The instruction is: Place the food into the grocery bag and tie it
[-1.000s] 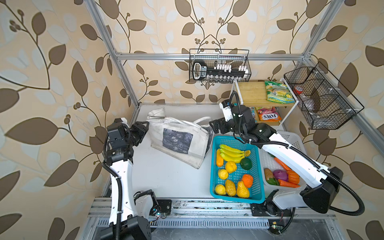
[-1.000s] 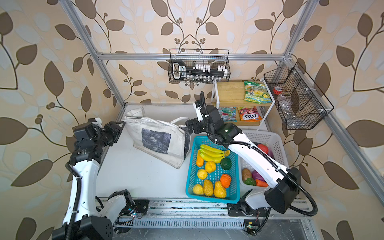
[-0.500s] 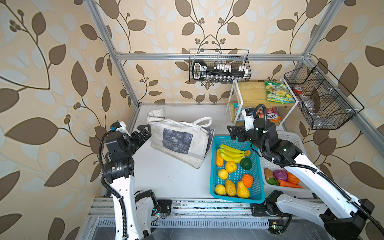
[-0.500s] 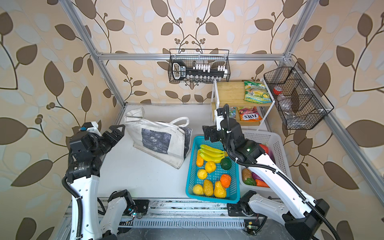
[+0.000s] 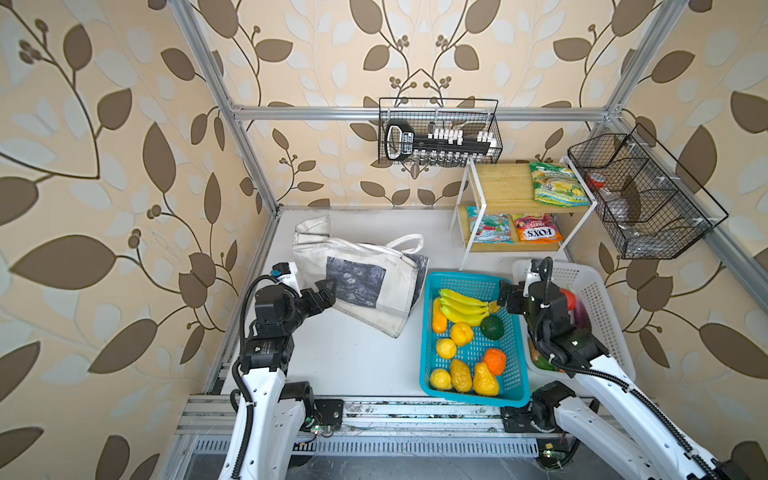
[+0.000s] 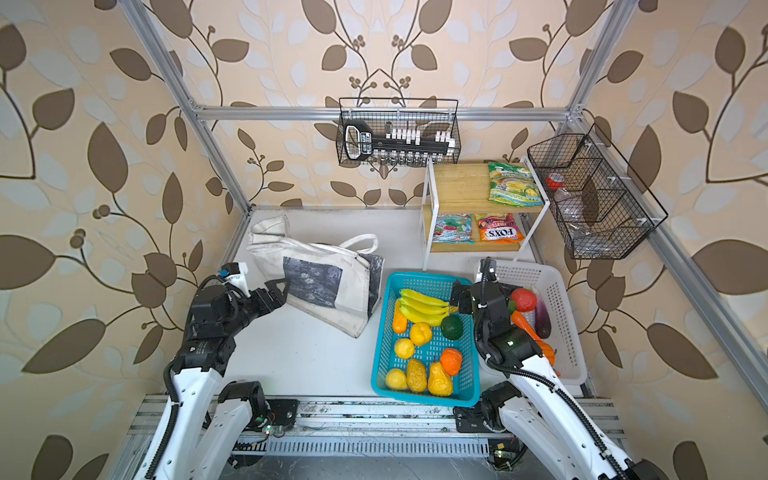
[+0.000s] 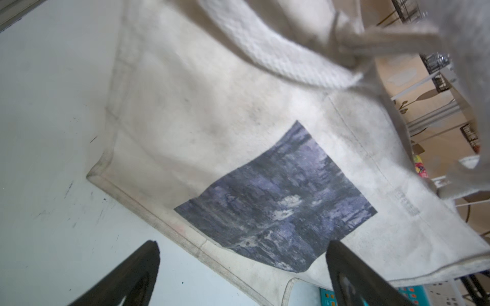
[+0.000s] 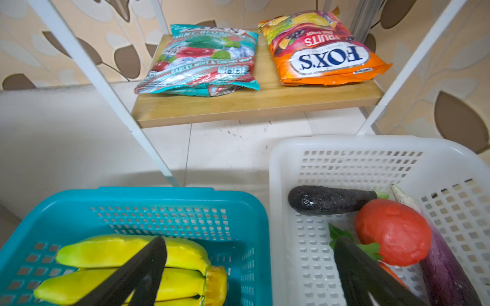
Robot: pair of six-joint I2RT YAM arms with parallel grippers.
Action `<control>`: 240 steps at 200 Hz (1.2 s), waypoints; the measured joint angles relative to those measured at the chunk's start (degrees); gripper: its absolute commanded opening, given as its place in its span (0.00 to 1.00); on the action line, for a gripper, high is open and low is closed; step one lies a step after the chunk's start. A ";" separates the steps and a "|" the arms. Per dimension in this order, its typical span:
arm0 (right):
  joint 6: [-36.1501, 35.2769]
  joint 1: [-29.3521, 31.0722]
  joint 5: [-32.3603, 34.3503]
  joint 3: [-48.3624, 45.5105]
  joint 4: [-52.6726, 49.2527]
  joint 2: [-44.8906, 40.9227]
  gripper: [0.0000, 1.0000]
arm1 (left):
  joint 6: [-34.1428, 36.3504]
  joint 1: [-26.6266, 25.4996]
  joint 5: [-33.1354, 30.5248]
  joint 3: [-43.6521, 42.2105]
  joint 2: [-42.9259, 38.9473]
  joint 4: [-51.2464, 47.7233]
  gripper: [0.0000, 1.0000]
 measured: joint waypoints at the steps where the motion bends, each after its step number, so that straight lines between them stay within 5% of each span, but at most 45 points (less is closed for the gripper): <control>1: -0.04 -0.07 0.00 -0.17 0.31 -0.11 1.00 | 0.04 -0.26 -0.39 -0.09 0.00 0.15 0.99; 45: -5.33 -1.75 2.67 -13.66 19.82 -3.48 1.00 | 1.99 -8.50 -15.28 -6.45 2.43 9.70 0.99; 123: -9.25 -9.99 2.32 -24.55 52.13 14.86 1.00 | 12.63 -9.79 -30.45 -10.43 16.81 23.02 0.99; 168: -10.67 -11.32 1.99 -23.50 64.59 25.44 1.00 | 13.57 -2.40 -27.12 -9.44 36.59 36.57 0.99; 240: -11.15 -13.51 -2.01 -21.73 71.63 32.48 1.00 | 16.55 1.18 -18.86 -9.97 41.07 48.98 0.99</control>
